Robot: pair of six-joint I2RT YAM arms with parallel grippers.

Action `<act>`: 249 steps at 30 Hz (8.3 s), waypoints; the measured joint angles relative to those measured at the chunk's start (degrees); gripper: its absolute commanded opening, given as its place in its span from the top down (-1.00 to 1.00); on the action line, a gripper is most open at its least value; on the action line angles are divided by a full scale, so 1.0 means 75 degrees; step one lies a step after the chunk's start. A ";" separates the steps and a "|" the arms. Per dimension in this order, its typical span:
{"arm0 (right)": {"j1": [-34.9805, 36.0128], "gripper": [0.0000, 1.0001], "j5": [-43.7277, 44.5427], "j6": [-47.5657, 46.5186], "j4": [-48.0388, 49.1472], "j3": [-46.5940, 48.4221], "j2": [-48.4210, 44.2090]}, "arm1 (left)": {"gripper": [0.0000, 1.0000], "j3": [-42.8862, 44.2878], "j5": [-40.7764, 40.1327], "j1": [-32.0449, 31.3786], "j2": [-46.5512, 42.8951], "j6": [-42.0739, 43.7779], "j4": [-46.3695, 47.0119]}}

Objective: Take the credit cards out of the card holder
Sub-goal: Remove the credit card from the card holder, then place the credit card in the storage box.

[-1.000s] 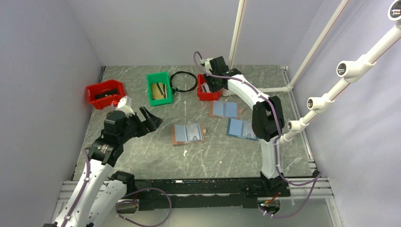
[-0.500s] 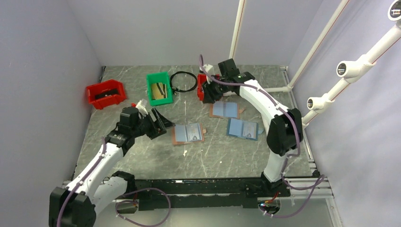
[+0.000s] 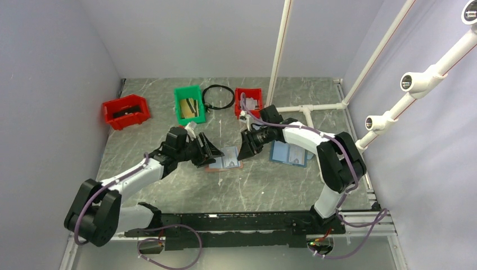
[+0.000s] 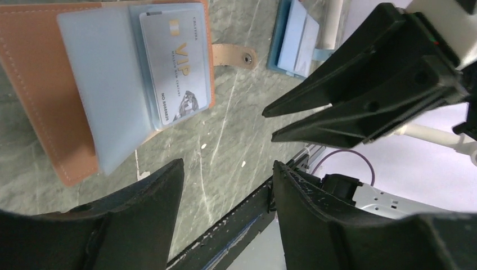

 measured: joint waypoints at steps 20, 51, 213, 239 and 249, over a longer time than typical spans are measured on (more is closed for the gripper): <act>0.0545 0.34 0.1515 0.1932 0.0944 0.0239 0.1125 | -0.08 0.0294 -0.0268 -0.0414 0.2553 0.0079 0.0860; 0.0507 0.64 0.1183 0.2474 0.0659 0.0956 0.2084 | 0.46 0.0918 -0.0070 -0.0326 0.3544 0.0513 0.0976; 0.1099 1.00 -0.0807 -0.7834 -0.7061 0.5995 0.1988 | 1.00 0.0667 0.0927 -0.0813 -0.0965 0.4689 -0.0758; -0.0245 1.00 0.2681 -0.4540 -0.3879 0.6575 0.2090 | -0.99 0.0525 -0.3206 -0.0845 -0.3334 0.3585 -0.3028; -0.0189 1.00 0.4465 -0.4409 -0.2777 0.6781 0.2224 | -0.99 0.0405 -0.3754 -0.0845 -0.3727 0.3308 -0.3389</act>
